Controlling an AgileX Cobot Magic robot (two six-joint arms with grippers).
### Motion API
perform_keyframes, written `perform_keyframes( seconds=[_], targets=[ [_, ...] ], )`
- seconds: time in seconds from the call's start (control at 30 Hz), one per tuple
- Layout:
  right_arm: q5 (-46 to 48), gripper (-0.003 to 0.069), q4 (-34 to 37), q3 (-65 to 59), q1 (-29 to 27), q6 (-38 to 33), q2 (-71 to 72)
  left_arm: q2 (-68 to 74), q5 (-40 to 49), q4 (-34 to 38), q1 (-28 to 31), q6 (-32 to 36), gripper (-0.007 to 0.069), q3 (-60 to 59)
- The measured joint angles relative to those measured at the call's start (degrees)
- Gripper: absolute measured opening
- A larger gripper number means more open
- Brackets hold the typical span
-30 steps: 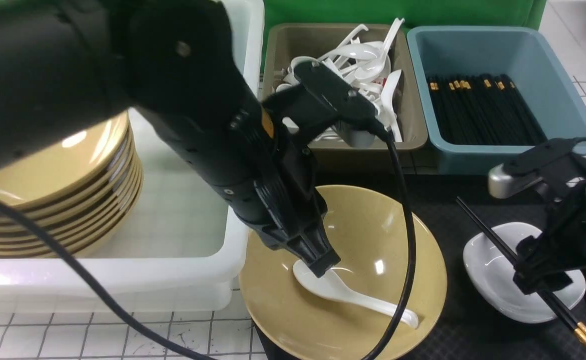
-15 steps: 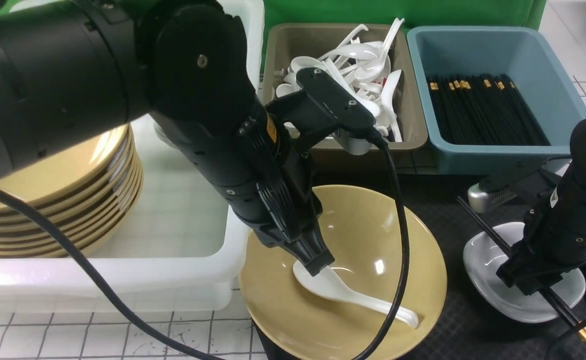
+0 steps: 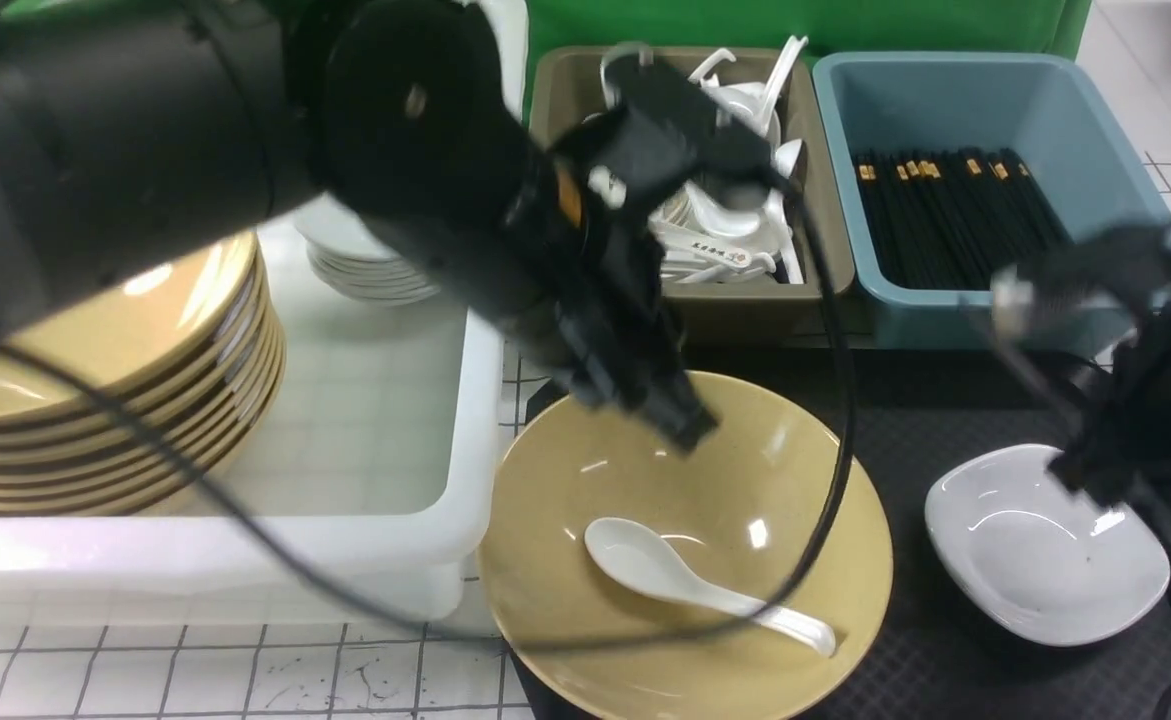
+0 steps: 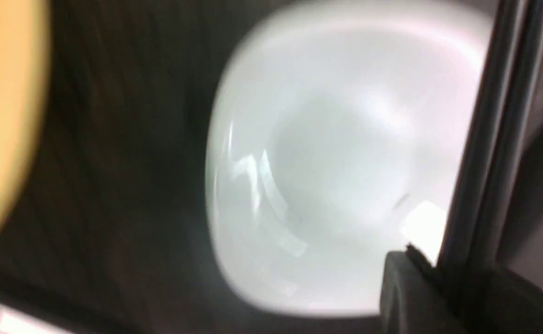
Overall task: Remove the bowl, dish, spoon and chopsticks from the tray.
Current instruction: Use the right arm to grab the chopsticks, then use the right arm to put the chopsticks into the small storage box on the right
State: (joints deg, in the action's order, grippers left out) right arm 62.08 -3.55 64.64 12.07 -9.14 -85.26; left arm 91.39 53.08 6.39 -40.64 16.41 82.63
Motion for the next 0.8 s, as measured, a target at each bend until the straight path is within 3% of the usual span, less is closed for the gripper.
perform_keyframes(
  seconds=[0.23, 0.37, 0.67, 0.8],
  targets=[
    [0.55, 0.0159, 0.00, 20.72, 0.00, 0.13, -6.79, 10.86, 0.93, -0.25, 5.38, 0.20, -0.0013, 17.73],
    [0.55, 0.0159, 0.00, 33.78, 0.00, 1.72, -15.54, 14.17, -0.47, -0.42, 5.66, 1.54, -0.0013, 24.28],
    [-0.54, 0.0159, 0.07, 59.31, -3.63, 12.26, -37.81, 15.40, -4.29, -1.27, 5.66, 1.91, -0.0013, 25.61],
    [-0.45, 0.0159, 0.01, 62.74, -5.40, 14.49, -42.81, 15.40, -3.88, -1.96, 5.66, 1.93, -0.0013, 25.61]
  ],
)
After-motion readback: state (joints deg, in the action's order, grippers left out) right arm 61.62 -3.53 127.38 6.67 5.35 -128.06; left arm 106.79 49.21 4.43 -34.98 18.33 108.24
